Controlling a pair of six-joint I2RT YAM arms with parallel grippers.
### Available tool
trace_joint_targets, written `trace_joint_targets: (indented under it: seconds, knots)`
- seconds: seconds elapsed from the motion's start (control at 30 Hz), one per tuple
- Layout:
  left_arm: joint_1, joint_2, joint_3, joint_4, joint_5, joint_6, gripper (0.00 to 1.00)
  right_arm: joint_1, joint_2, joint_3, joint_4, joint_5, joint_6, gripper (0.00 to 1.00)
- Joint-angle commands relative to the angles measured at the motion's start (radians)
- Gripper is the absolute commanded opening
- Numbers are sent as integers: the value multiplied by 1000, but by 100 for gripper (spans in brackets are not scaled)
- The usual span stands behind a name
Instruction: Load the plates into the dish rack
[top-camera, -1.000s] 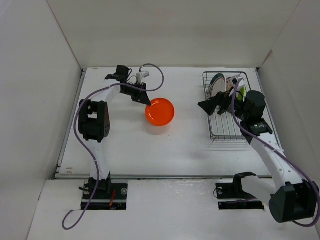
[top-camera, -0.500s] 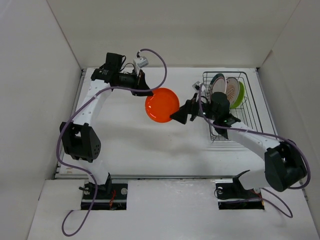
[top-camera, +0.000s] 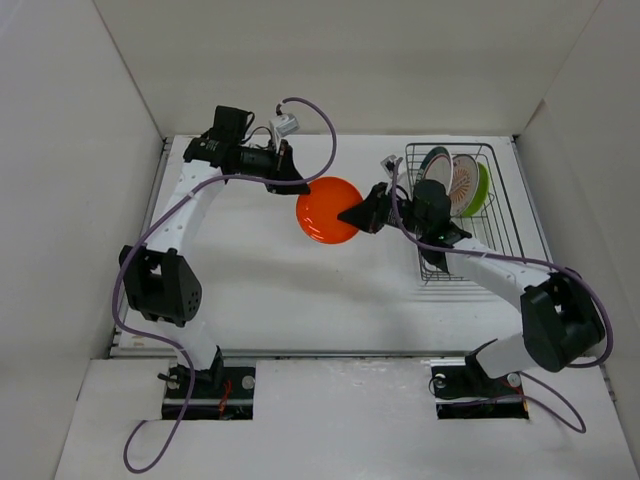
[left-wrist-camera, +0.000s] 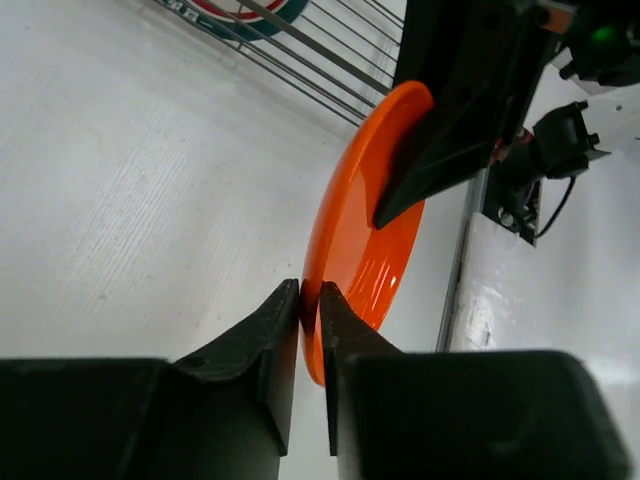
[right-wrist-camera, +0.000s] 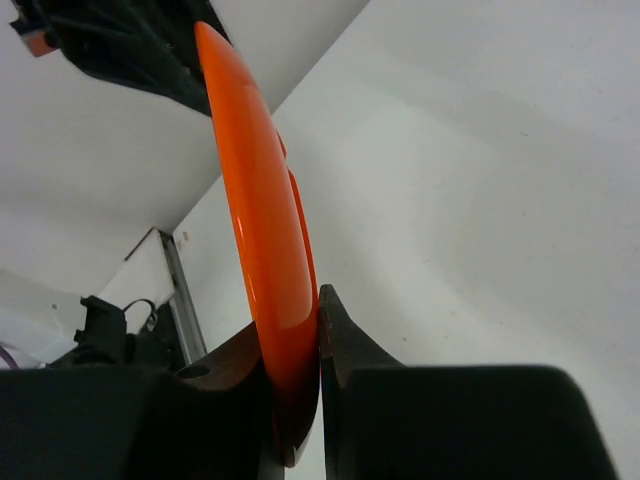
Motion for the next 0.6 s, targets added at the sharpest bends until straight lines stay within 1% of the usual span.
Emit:
trace_joint_targets:
  seconds: [0.0, 0.03, 0.07, 0.1, 0.13, 0.17, 0.2, 0.23, 0.27, 0.3, 0.33, 0.4, 0.43, 0.5, 0.53, 0.57]
  knots:
    - [-4, -39, -18, 50, -18, -36, 16, -14, -32, 43, 76, -7, 1, 0]
    - [-4, -39, -33, 76, -53, -61, 33, -25, -42, 43, 53, 4, -8, 0]
    - [-4, -39, -44, 91, -76, -76, 87, -55, -52, 55, 25, 16, -23, 0]
    - [-4, -51, -70, 112, -98, -96, 100, -76, -68, 66, -37, 30, -39, 0]
    - [-4, -62, -81, 131, -130, -115, 100, -103, -109, 75, -80, 51, -69, 0]
    - [-13, -62, -92, 164, -198, -145, 100, -131, -132, 86, -125, 106, -89, 0]
    - [-13, -71, -101, 178, -237, -159, 100, -196, -155, 101, -235, 143, -118, 0]
    - [-13, -71, -113, 203, -319, -184, 100, -262, -199, 150, -300, 260, -172, 0]
    - [-13, -80, -113, 212, -366, -184, 100, -263, -219, 179, -364, 261, -197, 0]
    - [-24, -80, -113, 212, -409, -196, 100, -327, -235, 210, -424, 386, -226, 0]
    - [-33, -80, -122, 223, -447, -210, 100, -361, -247, 242, -517, 437, -258, 0]
    - [-33, -80, -122, 223, -504, -210, 100, -428, -267, 334, -579, 548, -359, 0]
    - [-33, -80, -122, 223, -504, -210, 100, -495, -267, 355, -590, 580, -390, 0]
    - [-42, -90, -122, 223, -504, -210, 100, -565, -276, 392, -590, 628, -460, 0]
    - [-42, -90, -122, 223, -504, -210, 100, -615, -276, 392, -590, 677, -482, 0]
    - [-42, -90, -122, 223, -504, -210, 100, -634, -276, 408, -590, 694, -512, 0]
